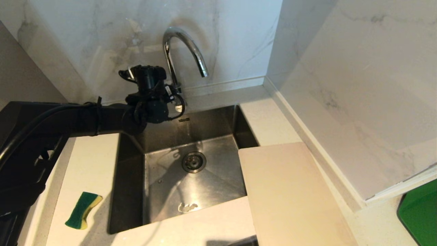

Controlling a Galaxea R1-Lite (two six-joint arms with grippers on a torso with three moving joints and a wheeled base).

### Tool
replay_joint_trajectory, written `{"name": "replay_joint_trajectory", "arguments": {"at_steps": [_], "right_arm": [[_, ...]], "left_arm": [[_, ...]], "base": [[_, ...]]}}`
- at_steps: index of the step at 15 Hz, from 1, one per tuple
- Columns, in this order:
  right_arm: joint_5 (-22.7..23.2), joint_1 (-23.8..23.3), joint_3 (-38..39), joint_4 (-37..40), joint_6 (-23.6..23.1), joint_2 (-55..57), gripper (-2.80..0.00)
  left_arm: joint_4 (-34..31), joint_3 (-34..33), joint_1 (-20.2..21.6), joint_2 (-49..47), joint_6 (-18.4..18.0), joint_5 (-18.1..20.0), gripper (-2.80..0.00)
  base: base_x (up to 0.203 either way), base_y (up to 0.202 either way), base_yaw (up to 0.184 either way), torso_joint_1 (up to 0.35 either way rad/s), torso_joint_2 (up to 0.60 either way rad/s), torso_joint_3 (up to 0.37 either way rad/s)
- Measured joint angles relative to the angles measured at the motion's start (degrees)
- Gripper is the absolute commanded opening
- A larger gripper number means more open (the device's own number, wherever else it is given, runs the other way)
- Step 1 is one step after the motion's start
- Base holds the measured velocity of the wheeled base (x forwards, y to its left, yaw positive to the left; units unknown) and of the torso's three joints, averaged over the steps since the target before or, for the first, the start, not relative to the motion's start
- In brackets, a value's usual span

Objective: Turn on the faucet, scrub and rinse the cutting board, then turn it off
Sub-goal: Turn on the tap

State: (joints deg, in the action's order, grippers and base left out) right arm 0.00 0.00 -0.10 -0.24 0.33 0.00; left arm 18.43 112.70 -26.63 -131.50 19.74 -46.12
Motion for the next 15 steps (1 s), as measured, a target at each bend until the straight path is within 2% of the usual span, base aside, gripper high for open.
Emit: {"name": "replay_joint_trajectory", "arguments": {"at_steps": [7, 15], "right_arm": [[0.0, 0.0, 0.0, 0.0, 0.0, 0.0, -2.8], [0.0, 0.0, 0.0, 0.0, 0.0, 0.0, -2.8]], "left_arm": [[0.7, 0.2, 0.6, -3.9, 7.3, 0.1, 0.0], [3.6, 1.0, 1.2, -7.2, 8.0, 0.5, 0.0]], "base": [[0.0, 0.0, 0.0, 0.0, 0.0, 0.0], [0.0, 0.0, 0.0, 0.0, 0.0, 0.0]]}}
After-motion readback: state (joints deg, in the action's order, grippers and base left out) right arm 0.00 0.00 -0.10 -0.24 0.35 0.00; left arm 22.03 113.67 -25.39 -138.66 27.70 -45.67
